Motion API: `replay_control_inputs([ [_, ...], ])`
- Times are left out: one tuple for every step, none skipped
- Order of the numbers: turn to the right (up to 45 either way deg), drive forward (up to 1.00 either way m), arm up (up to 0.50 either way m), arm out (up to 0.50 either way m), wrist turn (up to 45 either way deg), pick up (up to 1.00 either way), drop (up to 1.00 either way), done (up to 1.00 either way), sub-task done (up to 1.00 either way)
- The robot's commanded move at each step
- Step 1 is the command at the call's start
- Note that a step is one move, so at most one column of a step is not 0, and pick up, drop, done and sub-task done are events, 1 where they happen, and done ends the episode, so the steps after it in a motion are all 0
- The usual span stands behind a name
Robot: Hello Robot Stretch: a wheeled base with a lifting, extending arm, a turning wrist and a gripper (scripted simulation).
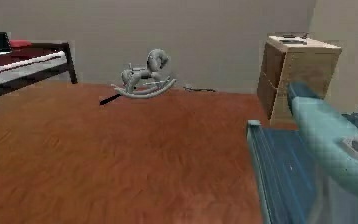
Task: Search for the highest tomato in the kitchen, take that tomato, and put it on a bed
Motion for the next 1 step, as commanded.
replay_control_inputs([
  [-33.0, 0.00, 0.00, 0.00, 0.0, 0.00, 0.00, 0.00, 0.00],
])
